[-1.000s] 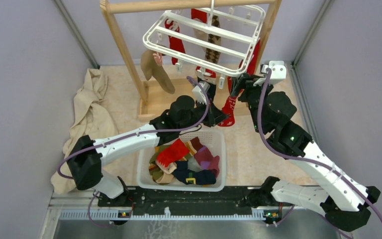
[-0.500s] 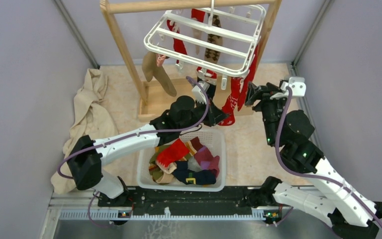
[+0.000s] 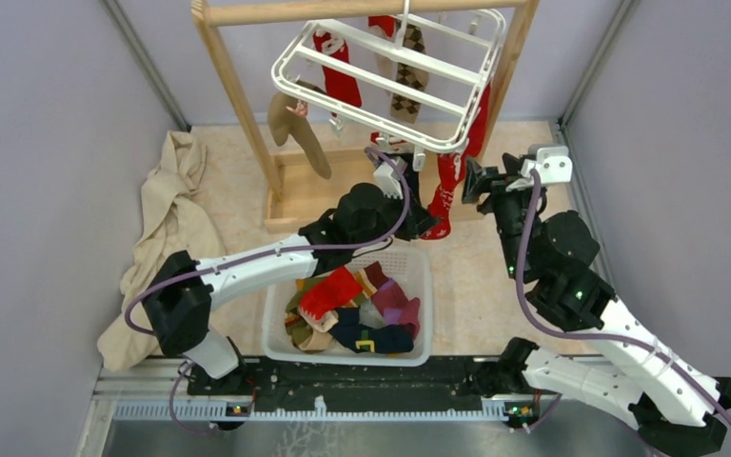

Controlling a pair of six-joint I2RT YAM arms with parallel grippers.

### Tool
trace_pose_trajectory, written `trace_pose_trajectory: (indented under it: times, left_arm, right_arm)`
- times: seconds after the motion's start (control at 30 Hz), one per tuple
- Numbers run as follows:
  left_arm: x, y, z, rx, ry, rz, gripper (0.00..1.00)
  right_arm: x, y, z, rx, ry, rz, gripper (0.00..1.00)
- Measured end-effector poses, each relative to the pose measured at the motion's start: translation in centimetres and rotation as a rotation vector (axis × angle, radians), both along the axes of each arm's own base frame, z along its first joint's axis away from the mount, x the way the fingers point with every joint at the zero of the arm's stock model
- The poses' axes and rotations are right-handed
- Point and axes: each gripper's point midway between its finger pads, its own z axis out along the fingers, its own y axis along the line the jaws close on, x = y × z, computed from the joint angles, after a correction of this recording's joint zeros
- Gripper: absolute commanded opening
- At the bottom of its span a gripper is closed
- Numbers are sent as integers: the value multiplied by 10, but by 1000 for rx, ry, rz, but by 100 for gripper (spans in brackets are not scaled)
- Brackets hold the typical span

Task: Remove the socks clipped to the hanger
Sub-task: Remove the sock from the hanger.

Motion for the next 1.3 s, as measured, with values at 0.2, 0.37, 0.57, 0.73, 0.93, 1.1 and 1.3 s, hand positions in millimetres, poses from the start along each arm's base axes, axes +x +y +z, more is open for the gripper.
trace_pose_trajectory:
  times: [0.2, 0.37, 0.57, 0.73, 0.93, 1.1, 1.3]
  left_arm:
    - [5, -6, 2, -4, -3, 4, 4]
    - [6, -8, 4, -8, -6, 4, 4]
    - [6, -8, 4, -7, -6, 4, 4]
    - [5, -9, 4, -7, -6, 2, 5]
    - [3, -10, 4, -7, -5, -2, 5]
    - [3, -10, 4, -7, -5, -3, 5]
    - [3, -10, 4, -6, -6, -3, 5]
  right_arm:
    - [5, 24, 4, -15, -25, 66, 61]
    - [10, 47, 2, -33, -30, 101, 62]
    - [24, 54, -11, -59, 5, 27, 63]
    - [32, 47, -17, -65, 27, -66, 63]
    - [33, 41, -12, -47, 17, -103, 64]
    - [32, 41, -4, -16, -11, -102, 66]
    - [33, 42, 3, 8, -34, -100, 66]
